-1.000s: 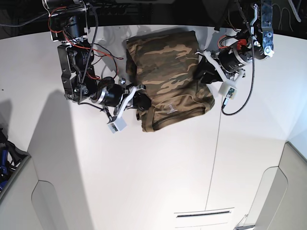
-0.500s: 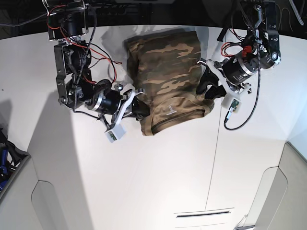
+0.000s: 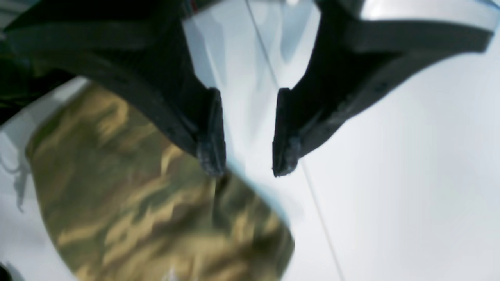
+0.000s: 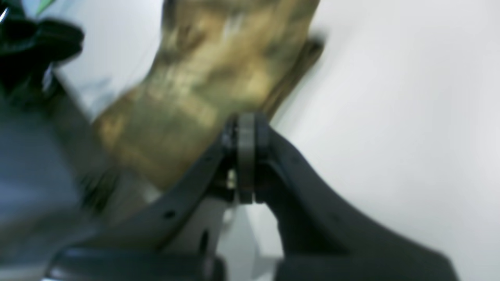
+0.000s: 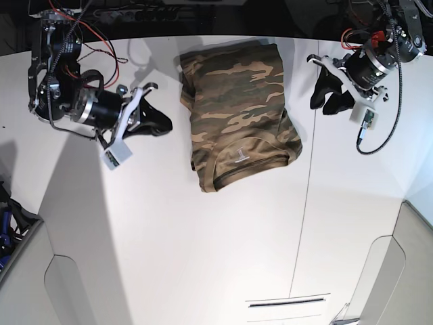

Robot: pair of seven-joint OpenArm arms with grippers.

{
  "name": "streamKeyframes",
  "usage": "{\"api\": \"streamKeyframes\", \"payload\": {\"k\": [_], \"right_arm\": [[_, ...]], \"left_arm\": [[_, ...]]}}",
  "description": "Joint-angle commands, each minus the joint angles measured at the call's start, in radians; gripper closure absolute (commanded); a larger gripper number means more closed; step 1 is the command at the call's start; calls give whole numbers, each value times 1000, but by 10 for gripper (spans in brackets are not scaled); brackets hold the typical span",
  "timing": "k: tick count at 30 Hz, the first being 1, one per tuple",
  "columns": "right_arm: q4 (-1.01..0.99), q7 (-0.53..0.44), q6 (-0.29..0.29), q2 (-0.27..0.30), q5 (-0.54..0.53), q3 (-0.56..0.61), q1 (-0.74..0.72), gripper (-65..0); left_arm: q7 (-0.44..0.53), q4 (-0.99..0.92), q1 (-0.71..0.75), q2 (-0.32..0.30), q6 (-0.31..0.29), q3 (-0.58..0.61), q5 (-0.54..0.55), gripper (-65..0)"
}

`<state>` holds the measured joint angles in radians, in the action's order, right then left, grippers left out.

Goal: Fold the T-shirt properly

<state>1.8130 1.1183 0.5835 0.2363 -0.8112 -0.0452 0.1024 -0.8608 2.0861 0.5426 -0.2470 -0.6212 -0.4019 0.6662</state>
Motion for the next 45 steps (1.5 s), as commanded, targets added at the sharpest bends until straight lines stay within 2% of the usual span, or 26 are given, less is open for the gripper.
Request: {"api": "streamKeyframes", "payload": {"k": [1, 4, 7, 13, 17, 21, 25, 27, 31, 36, 40, 45], "right_arm": [[24, 1, 8, 26, -62, -2, 14, 0], [32, 48, 8, 89, -161, -2, 87, 0], [40, 65, 24, 154, -221, -2, 156, 0], [57, 76, 24, 269, -255, -2, 292, 0], [57, 76, 24, 296, -229, -2, 365, 0], [56, 95, 23, 295, -199, 0, 456, 0], [52, 97, 23, 295, -191, 2, 549, 0], [46, 93, 23, 295, -139, 2, 592, 0], [6, 77, 22, 295, -24, 2, 652, 0], [-111, 32, 15, 294, 21, 12, 665, 0], [-217, -12, 14, 293, 83, 55, 656, 0], [-357, -70, -12, 292, 153, 141, 590, 0]], "left_arm": [[6, 18, 24, -8, -24, -17, 37, -216], [-26, 19, 88, -8, -54, -38, 79, -216], [-41, 19, 154, -7, -56, -38, 78, -216], [-50, 19, 321, 32, -56, -38, 31, -216], [-51, 18, 414, 35, -77, -38, 19, -216], [-108, -13, 475, 26, -77, -38, 80, -216], [-111, -117, 499, -26, -77, -31, 112, -216], [-61, -201, 499, -62, -77, -13, 112, -216], [103, -398, 496, -120, -77, 79, 97, -216], [320, -651, 425, -144, -77, 248, -63, -216], [369, -827, 310, -144, -77, 393, -174, -216], [363, -988, 157, -129, -77, 532, -185, -216]]}}
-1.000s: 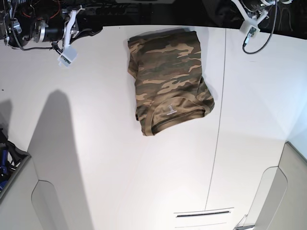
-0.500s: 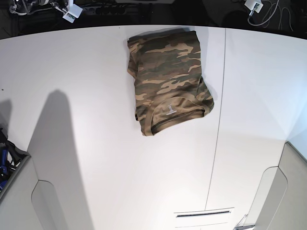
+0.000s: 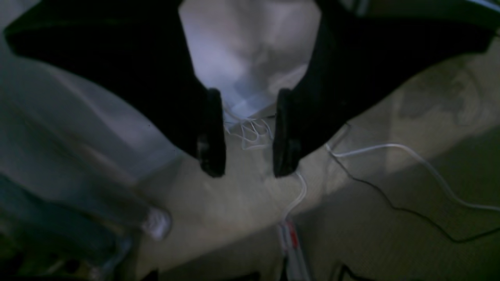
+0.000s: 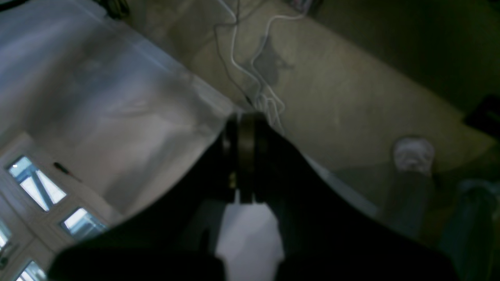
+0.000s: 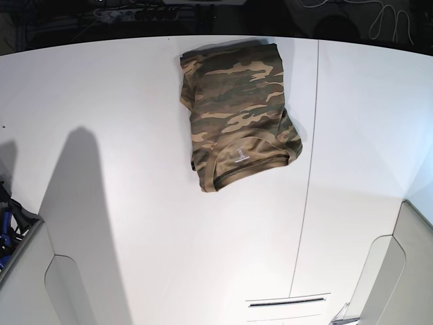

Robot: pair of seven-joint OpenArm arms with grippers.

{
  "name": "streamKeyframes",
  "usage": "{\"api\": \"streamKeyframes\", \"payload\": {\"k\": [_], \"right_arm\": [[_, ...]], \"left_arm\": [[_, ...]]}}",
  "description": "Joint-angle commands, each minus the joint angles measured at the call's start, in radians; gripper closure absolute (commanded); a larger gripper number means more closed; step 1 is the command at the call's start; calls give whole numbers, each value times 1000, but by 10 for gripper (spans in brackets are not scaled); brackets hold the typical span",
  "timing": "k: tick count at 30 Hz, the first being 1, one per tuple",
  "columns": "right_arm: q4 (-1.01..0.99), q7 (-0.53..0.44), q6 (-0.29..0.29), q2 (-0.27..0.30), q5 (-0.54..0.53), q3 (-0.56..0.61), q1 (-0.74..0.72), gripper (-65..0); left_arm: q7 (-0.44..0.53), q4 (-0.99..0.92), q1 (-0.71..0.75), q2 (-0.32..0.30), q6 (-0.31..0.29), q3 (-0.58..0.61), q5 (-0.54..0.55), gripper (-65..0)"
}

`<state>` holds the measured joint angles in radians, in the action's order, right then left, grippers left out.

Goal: Fold the T-shirt properly

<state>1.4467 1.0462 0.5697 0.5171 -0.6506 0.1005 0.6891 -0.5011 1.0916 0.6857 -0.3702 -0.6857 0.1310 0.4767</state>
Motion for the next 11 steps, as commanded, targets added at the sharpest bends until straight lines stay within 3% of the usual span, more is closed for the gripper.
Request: {"api": "streamKeyframes", "payload": {"k": [1, 4, 11], "right_arm": [[-21, -17, 2, 11, 10, 11, -14, 0], [-123, -76, 2, 11, 65, 53, -78, 0], [-364, -90, 2, -64, 120, 72, -262, 0]], "left_arm": [[-1, -21, -12, 6, -7, 15, 4, -216], [-29, -89, -87, 50, 77, 48, -22, -216], [-31, -233, -208, 115, 122, 60, -90, -216]]}}
